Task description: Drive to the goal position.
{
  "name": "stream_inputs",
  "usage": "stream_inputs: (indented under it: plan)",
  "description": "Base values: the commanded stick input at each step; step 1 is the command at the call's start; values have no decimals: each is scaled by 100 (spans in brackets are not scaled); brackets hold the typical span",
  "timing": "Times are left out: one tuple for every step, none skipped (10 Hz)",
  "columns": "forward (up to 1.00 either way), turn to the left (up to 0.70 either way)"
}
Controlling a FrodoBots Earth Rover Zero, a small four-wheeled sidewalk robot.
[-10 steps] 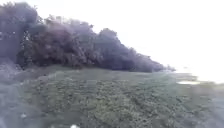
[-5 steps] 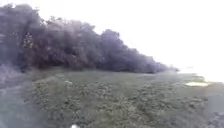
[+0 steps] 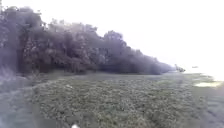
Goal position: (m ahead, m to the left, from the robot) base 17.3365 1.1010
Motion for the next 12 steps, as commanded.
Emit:
stream_inputs:
  plan:
    - [60, 0]
    - [60, 0]
    - [60, 0]
    - [60, 0]
    - [60, 0]
    - [60, 0]
    - [60, 0]
    - [60, -1]
    - [60, -2]
    - [60, -15]
    - [60, -15]
    - [60, -15]
